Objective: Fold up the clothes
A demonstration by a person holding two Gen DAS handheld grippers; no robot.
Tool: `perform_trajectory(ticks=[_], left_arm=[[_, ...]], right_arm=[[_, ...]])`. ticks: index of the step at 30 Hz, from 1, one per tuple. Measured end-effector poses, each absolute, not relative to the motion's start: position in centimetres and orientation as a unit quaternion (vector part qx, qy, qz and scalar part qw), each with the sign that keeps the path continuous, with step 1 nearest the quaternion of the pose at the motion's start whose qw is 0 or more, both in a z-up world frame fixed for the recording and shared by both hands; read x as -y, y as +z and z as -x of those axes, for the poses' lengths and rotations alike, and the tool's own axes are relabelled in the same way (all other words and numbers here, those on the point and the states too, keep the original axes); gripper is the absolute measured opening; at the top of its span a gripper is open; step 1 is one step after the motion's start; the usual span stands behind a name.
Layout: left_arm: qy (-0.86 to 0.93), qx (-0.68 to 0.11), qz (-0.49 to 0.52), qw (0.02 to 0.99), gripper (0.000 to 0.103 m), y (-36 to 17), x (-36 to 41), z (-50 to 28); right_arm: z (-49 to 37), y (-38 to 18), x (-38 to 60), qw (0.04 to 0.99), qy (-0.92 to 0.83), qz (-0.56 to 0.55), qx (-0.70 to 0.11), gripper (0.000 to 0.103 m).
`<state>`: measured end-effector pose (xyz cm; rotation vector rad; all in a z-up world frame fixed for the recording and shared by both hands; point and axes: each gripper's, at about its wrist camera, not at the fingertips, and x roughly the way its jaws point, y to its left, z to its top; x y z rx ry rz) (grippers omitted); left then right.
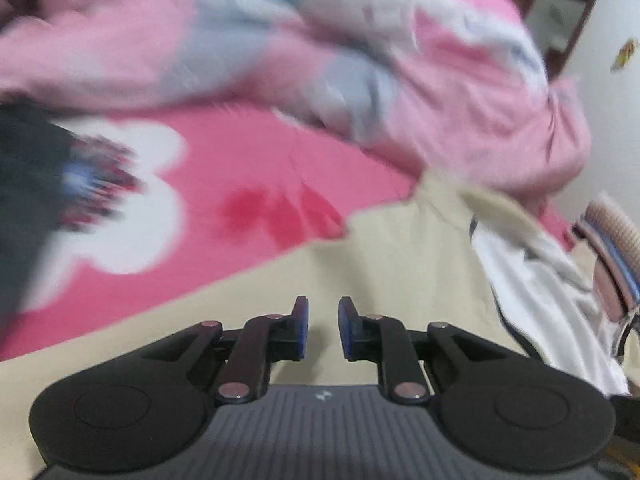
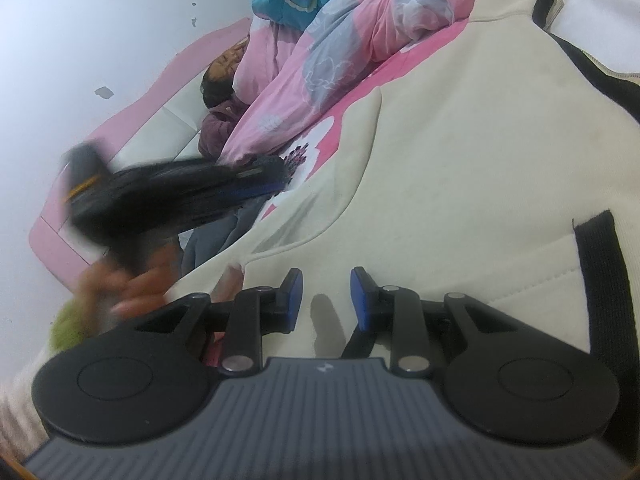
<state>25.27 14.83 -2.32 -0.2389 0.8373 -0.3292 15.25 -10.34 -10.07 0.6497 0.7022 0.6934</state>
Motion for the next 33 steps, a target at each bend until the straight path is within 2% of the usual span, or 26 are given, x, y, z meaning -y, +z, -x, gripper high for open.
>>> perform_trajectory(ticks=[2,6,12,14,17,21,23,27,33], left_arm=[[-0.159,-0.42,0.095,0.888,0.016,-4.3,-13.0,-27.7],[-0.126,-0.402,0.12,0.899,0.003,-5.9,-13.5,-30.6],[-0.035,-0.395,0.172,0.902,0.006,-5.0,-19.2,-31.5],[-0.037,-0.394,0.171,0.902,0.013,-3.2,-21.0,-29.7],[-0.052,-0.399,0.153,0.903,0.015,-0.2,-23.1,-25.9],[-0.097,-0.416,0.111,0.897,0.025,2.6,-23.8,-19.3],[-0.123,-0.423,0.094,0.893,0.026,3.1,-23.9,-15.6],[-0.175,-0.432,0.099,0.879,0.026,1.7,-23.2,-9.2],[-0.168,-0.431,0.134,0.877,0.026,-2.1,-22.9,-4.7]], right_arm=[[-15.2,-10.1,10.4,0.83,0.328,-0.308,-0.331,0.026],[-15.2,-10.1,10.5,0.828,0.33,-0.312,-0.329,0.026],[-15.2,-10.2,10.6,0.825,0.332,-0.318,-0.328,0.026],[-15.1,-10.3,10.6,0.825,0.332,-0.319,-0.328,0.026],[-15.1,-10.3,10.7,0.824,0.332,-0.32,-0.328,0.026],[-15.1,-10.3,10.8,0.822,0.333,-0.325,-0.329,0.026],[-15.2,-10.3,10.8,0.821,0.333,-0.327,-0.329,0.026],[-15.2,-10.3,10.9,0.82,0.333,-0.33,-0.329,0.026],[-15.2,-10.1,10.9,0.819,0.33,-0.328,-0.336,0.026]])
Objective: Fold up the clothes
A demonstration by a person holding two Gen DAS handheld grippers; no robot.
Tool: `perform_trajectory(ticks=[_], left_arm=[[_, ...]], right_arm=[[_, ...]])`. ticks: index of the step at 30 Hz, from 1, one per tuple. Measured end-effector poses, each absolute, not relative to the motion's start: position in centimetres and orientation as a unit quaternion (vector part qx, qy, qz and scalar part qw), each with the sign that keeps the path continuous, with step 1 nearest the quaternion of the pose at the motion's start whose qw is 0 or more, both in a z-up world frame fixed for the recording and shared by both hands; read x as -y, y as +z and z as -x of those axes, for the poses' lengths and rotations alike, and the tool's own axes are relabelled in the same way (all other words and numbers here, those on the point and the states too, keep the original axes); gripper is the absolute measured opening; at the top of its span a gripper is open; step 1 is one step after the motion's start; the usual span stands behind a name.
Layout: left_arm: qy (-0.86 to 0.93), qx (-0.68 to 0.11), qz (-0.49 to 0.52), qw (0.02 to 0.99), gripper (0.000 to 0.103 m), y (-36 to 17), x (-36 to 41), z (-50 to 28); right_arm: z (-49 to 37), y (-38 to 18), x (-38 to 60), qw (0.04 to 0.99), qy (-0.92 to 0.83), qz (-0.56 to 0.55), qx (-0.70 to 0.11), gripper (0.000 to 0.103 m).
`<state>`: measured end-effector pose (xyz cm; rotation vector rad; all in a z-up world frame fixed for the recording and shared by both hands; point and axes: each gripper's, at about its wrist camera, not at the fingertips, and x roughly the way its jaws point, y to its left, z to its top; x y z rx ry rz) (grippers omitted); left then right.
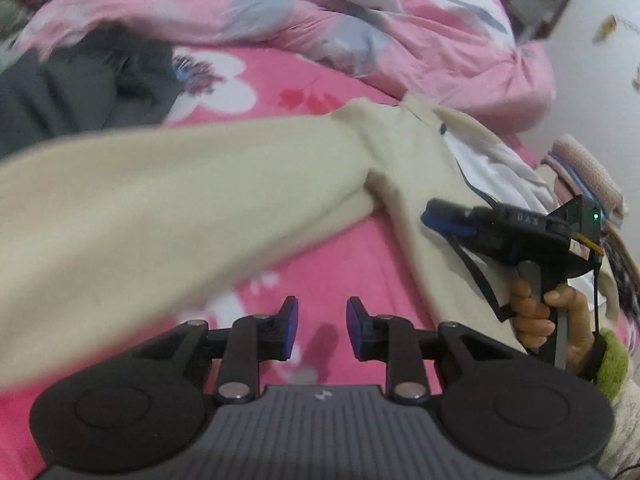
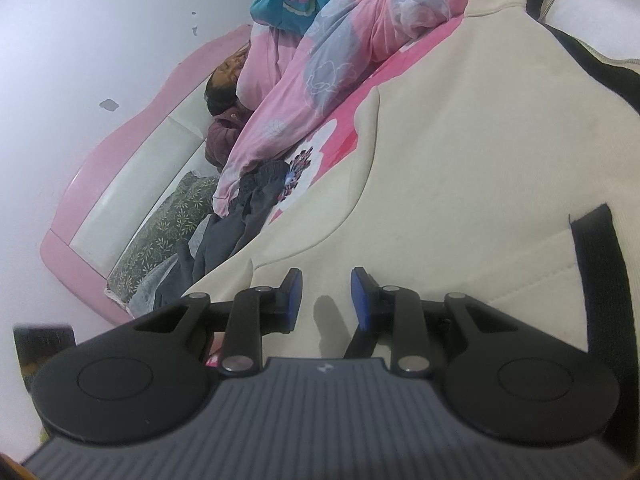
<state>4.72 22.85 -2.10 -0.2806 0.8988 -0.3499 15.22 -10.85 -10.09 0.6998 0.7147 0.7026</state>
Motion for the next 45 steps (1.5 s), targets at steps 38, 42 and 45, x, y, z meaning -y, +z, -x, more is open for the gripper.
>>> perform_trajectory(ticks=[38,42,45], left_arm=[[0.152,-0.275,0.271,0.91,0.005,-0.7,-41.2,6.1],[0.14,-0.221,0.235,0.936,0.005,3.0,-39.6,6.0],[0.113,-0.193,0.226,0.948,0.005,6.0,-39.4,3.5]], right_arm=[[-4.2,-2.6,-18.5,0.74,0.49,0.442,-0.129,0.006],[-5.4,-0.3,-17.0,0.778,0.489,0.364,-0.152,0.006],[-7.4,0.9,-15.6,0.808,0.478,0.294,-0.177,0.006]])
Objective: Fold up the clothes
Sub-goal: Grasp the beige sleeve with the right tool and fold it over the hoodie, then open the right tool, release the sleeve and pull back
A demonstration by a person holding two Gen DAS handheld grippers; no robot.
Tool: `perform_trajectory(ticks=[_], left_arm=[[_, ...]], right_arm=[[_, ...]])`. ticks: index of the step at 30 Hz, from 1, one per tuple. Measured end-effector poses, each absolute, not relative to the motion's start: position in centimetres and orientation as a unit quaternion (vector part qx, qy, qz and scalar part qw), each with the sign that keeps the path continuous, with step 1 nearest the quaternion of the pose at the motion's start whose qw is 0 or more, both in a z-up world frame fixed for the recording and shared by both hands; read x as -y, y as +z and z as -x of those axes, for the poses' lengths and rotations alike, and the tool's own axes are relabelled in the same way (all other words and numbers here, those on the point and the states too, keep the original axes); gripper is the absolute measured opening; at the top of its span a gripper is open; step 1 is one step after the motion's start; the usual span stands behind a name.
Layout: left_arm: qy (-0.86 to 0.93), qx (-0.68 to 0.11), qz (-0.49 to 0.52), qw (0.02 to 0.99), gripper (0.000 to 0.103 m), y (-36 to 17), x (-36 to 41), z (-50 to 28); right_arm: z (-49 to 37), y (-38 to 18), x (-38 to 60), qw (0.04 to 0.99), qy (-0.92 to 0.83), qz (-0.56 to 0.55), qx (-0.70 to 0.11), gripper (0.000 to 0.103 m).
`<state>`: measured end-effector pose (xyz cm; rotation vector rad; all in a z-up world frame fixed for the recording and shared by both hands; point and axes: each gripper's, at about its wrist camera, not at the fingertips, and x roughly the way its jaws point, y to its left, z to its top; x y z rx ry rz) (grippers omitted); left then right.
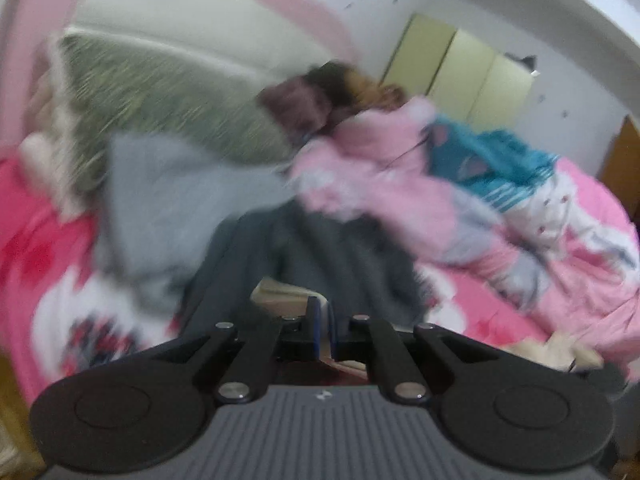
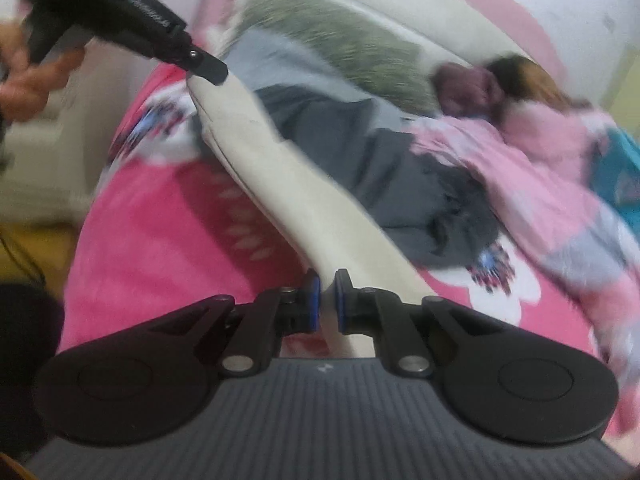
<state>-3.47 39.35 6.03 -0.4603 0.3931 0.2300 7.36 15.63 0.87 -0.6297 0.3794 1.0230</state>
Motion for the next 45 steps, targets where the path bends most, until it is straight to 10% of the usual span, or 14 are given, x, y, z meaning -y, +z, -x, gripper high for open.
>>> perform_trajectory(ticks=[10,21,25,34,45], left_arm=[[0.007,-0.079,0.113,0.99,0.005,19.2,-34.9,-3.5],[0.216,-0.301,0.02,0.928,0.001,-0.3,-44.8,-2.6],[0.199,-0.272,0.119,0.934,0.003,0.9,-46.5,-0.4],[0.123,-0.237,0.059,0.962,0.041,5.4,-37.7,-0.9],[0.011,-0.326,0.037,0.945,0.042,-3.7,-26.2,-8.6]], right_arm=[[-7.9,6.1,-11.1,0.912,0.374,0.134,-0.099,0.006],[-4.9,-5.3,-21.4,0.831,0.433,0.306,-0.167,0.019],[-4.3,-4.5,-20.0,0.835,0.443,0.272,-0.18,0.022],[-8.1,1.2,-7.1,0.893,0.38,0.065,-0.234,0.028],[-25.4,-0.2,-5.3,0.864,0.317,0.051,-0.387,0.03]])
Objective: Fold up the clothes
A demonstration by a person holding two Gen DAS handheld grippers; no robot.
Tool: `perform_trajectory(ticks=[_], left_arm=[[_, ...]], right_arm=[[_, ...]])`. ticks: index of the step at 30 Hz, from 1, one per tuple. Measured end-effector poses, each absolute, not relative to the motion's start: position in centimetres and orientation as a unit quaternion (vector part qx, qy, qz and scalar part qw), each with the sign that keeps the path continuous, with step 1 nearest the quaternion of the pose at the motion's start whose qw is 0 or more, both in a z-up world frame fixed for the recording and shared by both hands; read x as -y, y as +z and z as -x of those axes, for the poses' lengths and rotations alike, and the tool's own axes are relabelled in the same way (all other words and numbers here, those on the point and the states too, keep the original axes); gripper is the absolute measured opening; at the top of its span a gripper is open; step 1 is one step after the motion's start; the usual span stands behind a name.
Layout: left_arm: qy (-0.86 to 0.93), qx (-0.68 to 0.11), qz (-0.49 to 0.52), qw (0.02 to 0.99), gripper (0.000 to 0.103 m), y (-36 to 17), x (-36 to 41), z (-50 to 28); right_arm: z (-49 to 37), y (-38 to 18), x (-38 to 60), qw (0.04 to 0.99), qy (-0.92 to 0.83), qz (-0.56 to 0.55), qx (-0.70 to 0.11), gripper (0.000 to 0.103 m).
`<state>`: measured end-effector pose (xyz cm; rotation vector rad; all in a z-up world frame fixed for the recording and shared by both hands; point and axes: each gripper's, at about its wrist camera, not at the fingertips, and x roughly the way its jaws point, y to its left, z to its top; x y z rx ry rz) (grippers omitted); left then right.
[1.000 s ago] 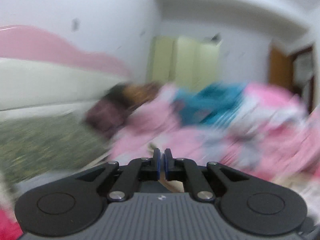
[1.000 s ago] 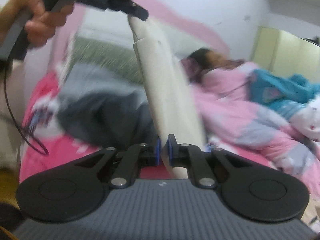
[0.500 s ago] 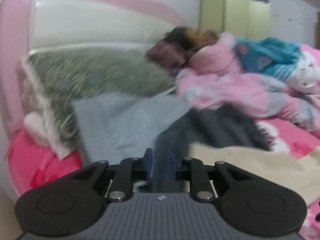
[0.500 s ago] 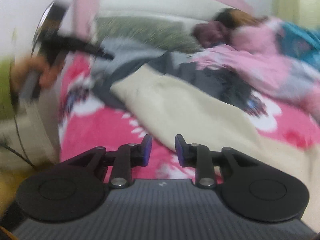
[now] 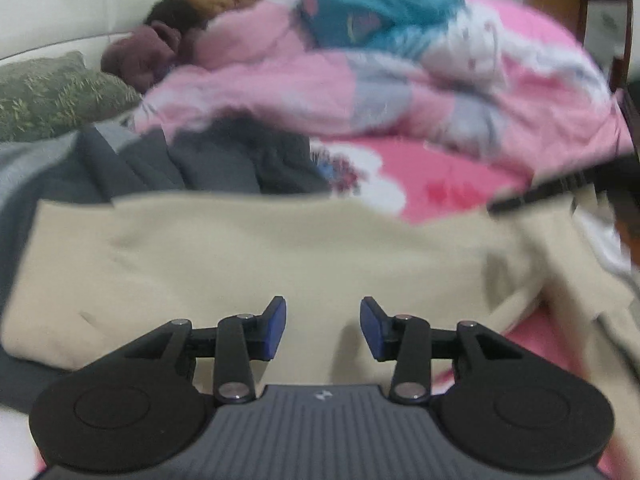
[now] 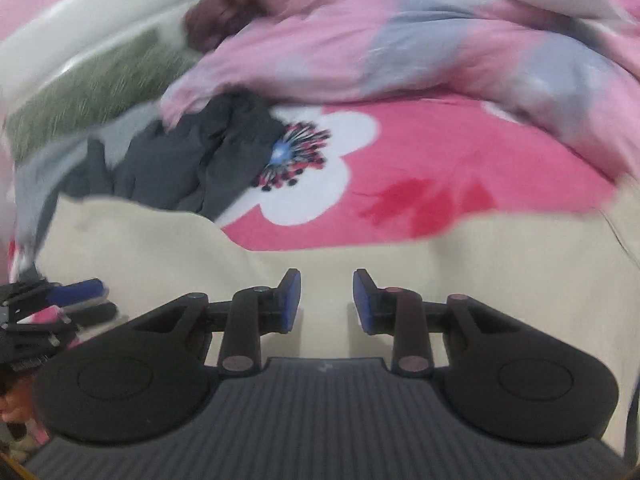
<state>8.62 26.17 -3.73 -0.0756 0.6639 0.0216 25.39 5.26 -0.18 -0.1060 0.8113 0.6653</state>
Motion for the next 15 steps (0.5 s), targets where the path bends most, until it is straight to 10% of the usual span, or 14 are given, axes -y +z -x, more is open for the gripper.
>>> perform_trajectory(ticks=[5,15], left_arm=[[0.001,-0.304,0.052,0.951,0.043,-5.4,-27.1,-7.8],[-0.019,-0.283,0.115,0.952,0.045,-6.0,-29.0,-7.1]], right_arm=[[-27.6,-2.3,-9.7,0.808,0.42,0.263,-0.317,0.056],[-31.2,-4.6,-11.4,0.736,0.469,0.274,-0.405,0.082]])
